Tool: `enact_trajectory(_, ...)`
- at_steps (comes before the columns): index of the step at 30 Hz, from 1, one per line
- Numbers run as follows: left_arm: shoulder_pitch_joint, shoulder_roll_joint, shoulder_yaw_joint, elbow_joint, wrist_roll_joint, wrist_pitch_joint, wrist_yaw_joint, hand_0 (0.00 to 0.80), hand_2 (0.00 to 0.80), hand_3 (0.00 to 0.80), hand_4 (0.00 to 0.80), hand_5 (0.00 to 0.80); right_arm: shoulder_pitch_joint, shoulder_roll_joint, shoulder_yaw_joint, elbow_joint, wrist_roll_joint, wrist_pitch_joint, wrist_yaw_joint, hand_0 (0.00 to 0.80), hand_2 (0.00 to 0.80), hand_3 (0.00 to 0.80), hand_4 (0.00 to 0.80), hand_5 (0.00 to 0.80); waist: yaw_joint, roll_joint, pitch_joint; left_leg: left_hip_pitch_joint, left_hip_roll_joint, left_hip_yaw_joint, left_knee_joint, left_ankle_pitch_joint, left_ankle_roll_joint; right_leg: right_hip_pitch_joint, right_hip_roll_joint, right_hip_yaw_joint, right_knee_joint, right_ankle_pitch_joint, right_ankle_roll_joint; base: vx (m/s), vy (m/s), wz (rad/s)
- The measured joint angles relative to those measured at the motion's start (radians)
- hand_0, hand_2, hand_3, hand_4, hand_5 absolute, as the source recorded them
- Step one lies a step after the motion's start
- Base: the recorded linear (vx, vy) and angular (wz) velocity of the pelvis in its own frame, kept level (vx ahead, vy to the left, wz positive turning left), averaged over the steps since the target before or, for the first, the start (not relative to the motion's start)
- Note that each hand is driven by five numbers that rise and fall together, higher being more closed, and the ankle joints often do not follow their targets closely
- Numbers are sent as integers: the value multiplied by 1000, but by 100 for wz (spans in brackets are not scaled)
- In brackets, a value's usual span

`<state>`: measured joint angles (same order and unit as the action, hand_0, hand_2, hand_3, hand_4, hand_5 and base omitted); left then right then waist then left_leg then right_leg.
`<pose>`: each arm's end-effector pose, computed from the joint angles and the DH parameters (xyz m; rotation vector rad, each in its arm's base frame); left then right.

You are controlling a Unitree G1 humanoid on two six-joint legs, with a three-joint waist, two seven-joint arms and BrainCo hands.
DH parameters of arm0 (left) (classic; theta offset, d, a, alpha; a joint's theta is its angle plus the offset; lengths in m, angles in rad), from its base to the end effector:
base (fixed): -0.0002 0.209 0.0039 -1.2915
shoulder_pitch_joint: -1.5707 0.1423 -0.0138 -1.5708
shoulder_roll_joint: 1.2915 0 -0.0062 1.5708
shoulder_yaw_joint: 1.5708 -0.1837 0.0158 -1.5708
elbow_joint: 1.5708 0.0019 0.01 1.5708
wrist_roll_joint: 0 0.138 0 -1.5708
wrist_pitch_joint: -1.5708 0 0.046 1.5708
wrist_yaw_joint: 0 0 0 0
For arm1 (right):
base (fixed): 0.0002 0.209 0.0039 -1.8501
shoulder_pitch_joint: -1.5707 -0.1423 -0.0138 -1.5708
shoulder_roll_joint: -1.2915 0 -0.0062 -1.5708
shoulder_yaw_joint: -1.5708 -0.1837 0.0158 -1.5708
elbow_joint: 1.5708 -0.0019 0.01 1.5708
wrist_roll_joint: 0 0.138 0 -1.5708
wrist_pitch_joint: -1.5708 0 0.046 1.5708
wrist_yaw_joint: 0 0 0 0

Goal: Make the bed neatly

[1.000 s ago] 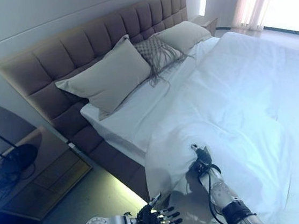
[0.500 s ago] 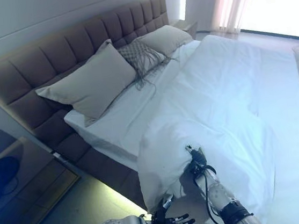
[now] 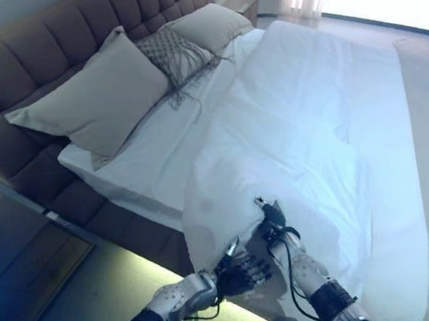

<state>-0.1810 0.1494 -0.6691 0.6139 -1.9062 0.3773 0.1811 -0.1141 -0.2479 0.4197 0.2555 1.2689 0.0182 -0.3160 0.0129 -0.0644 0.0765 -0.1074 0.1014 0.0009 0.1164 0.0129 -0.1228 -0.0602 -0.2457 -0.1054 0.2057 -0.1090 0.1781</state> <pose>0.1716 0.0732 -0.0440 -1.3098 1.2660 -0.1172 0.2065 -0.1250 0.0056 0.8458 0.5581 -0.0656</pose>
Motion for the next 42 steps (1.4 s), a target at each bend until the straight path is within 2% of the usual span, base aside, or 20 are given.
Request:
enact_trajectory(7, -7, -29, 74, 41, 120, -77, 1, 0, 0, 0, 0, 0, -1, 1, 20, -20, -1, 37, 2, 800, 800, 800, 800, 800, -16, 0, 9, 51, 11, 40, 1, -20, -4, 20, 4, 18, -4, 0, -1, 54, 40, -18)
enact_trajectory(12, -10, -43, 191, 78, 205, -108, 19, 0, 0, 0, 0, 0, -6, 4, 29, -22, -1, 91, 9, 800, 800, 800, 800, 800, -24, 8, 13, 102, 35, 79, -3, -34, -17, 42, 23, 42, -15, 9, -8, 61, 28, -28)
enact_trajectory(23, -9, -69, 273, 93, 283, -143, 74, 0, 0, 0, 0, 0, -1, 2, 36, -25, -1, 125, 13, 800, 800, 800, 800, 800, -23, 41, -10, 175, 51, 97, -42, -35, -20, 97, 37, 39, -47, 15, -12, 47, 16, -6)
enact_trajectory(24, -8, -73, 286, 99, 283, -144, 81, 66, 66, 66, 66, 66, 0, 2, 43, -25, -1, 127, 13, 800, 800, 800, 800, 800, -23, 44, -12, 186, 51, 99, -46, -35, -20, 108, 37, 39, -50, 15, -12, 67, 16, -2)
enact_trajectory(25, -8, -78, 299, 111, 283, -144, 83, 668, 668, 668, 668, 668, 3, 1, 49, -25, -1, 130, 13, 800, 800, 800, 800, 800, -24, 45, -18, 193, 51, 99, -50, -35, -20, 114, 37, 38, -53, 15, -12, 76, 21, -1)
enact_trajectory(26, -8, -83, 306, 118, 283, -146, 85, 800, 800, 800, 800, 800, 6, 1, 53, -25, -1, 138, 13, 800, 800, 800, 800, 800, -24, 47, -21, 203, 51, 100, -55, -35, -20, 126, 37, 36, -58, 15, -12, 74, 29, 3)
enact_trajectory(32, 1, -92, 338, 129, 283, -147, 86, 800, 800, 800, 800, 800, 59, 0, 53, -25, -1, 143, 14, 800, 800, 800, 800, 800, -23, 54, -63, 220, 51, 97, -68, -35, -22, 150, 36, 21, -72, 16, -11, 36, 21, 3)
enact_trajectory(42, 14, -93, 340, 150, 283, -133, 52, 800, 800, 800, 800, 800, 101, 1, 53, -25, -10, 164, 42, 800, 800, 800, 800, 800, -23, 60, -87, 226, 51, 94, -73, -34, -22, 163, 35, 7, -86, 18, -9, -11, 8, 1)
